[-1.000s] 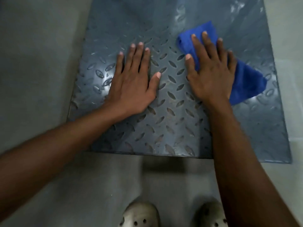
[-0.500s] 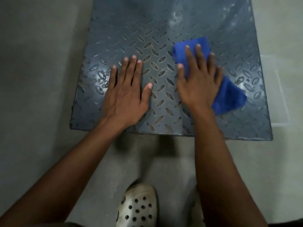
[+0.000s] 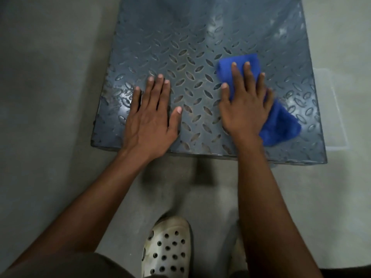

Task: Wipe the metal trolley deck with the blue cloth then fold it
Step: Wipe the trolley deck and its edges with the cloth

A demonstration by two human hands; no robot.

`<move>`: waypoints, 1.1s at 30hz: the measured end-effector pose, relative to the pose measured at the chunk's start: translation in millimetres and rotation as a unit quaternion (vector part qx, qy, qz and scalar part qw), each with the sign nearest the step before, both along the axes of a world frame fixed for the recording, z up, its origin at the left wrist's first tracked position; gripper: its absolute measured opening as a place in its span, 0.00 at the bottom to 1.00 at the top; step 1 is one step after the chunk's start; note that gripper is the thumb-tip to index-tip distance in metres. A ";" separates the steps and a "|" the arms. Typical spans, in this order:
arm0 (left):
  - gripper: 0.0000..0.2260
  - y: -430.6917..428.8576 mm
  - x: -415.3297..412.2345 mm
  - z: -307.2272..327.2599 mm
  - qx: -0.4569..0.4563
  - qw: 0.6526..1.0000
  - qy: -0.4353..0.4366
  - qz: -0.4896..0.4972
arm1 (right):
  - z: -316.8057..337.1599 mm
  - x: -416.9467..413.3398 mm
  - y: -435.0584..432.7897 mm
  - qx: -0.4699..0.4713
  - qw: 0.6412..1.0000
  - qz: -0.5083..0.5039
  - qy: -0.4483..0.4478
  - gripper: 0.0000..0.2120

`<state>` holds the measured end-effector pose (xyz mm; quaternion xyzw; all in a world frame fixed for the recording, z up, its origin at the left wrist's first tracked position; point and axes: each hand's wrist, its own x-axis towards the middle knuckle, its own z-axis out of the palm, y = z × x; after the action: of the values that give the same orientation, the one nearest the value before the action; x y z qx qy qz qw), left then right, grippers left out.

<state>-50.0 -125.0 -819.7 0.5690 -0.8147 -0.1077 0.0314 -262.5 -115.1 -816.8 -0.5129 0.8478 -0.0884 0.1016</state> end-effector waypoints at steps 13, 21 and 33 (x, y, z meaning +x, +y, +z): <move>0.32 -22.3 47.9 -137.3 -0.077 0.997 -0.024 0.021 | -140.4 2.8 15.8 -0.019 0.995 -0.092 -0.018 0.28; 0.29 -2.8 67.7 -129.2 -0.094 0.995 0.000 0.026 | -119.8 153.1 68.8 -0.032 0.985 0.169 -0.030 0.28; 0.29 0.2 63.6 -109.7 -0.055 0.998 0.018 0.039 | -103.0 116.7 29.5 -0.042 0.997 0.064 -0.018 0.28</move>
<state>13.7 -124.8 -929.5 0.5961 -0.7956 -0.0716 0.0813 -145.8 -85.6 -919.8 -0.5685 0.8067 -0.1261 0.1006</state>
